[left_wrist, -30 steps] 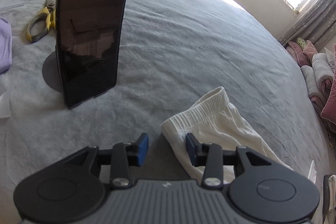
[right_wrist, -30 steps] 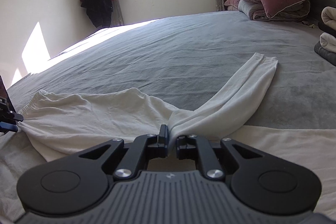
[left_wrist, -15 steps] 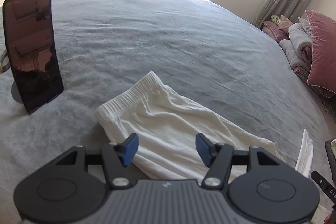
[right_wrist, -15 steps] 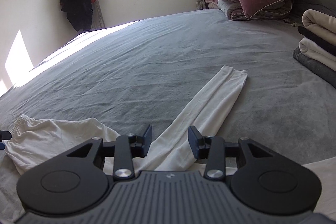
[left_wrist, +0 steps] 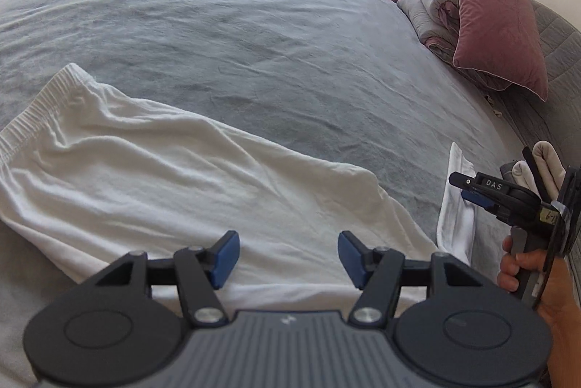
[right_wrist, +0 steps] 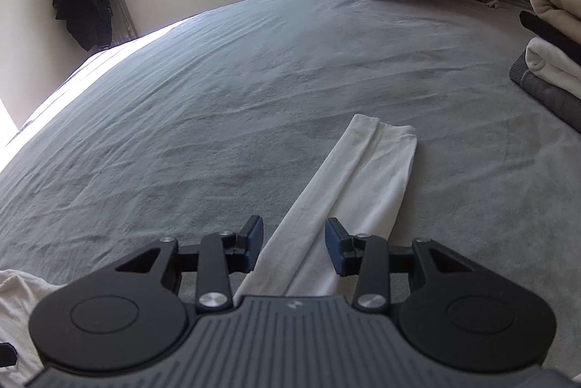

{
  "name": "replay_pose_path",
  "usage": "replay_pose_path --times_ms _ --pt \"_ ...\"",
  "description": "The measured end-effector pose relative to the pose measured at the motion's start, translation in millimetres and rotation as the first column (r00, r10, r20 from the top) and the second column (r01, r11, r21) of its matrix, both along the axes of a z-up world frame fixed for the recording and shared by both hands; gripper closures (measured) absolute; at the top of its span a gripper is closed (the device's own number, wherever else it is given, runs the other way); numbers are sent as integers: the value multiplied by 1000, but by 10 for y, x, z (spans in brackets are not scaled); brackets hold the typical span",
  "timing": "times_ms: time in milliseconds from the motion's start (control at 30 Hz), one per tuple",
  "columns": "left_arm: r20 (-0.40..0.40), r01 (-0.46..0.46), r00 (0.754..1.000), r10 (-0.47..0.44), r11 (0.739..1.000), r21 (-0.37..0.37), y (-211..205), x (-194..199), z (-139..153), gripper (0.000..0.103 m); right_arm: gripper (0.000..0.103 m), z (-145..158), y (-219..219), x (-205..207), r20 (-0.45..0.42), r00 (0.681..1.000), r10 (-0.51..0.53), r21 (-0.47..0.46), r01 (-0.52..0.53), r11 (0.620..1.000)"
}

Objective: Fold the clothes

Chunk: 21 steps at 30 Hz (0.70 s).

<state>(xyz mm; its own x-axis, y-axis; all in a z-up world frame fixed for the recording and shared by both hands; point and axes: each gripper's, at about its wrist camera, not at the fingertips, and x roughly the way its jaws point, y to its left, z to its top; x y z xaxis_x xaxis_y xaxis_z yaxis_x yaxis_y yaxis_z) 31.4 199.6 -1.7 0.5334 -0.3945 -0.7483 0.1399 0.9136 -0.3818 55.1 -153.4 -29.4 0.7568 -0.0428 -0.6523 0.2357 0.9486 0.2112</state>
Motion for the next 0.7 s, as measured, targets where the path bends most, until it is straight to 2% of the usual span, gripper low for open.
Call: replay_pose_path --times_ms 100,133,167,200,367,700 --pt "-5 48 999 -48 999 17 -123 14 -17 41 61 -56 -14 122 -25 1000 -13 -41 12 999" --pt "-9 47 999 -47 999 22 -132 27 -25 41 70 -74 -17 159 -33 999 -18 -56 16 998" --pt "-13 47 999 -47 999 26 -140 39 -32 41 92 -83 -11 173 -35 999 -25 -88 21 996" --pt "-18 47 999 -46 998 30 -147 51 -40 42 98 -90 -8 183 -37 999 -30 -115 26 993" --pt "-21 45 999 -44 999 28 -135 51 -40 41 98 76 -102 44 -11 999 -33 -100 32 994" --pt "-21 53 998 -52 998 35 -133 22 -27 42 98 714 -322 -635 106 993 -48 -92 58 994"
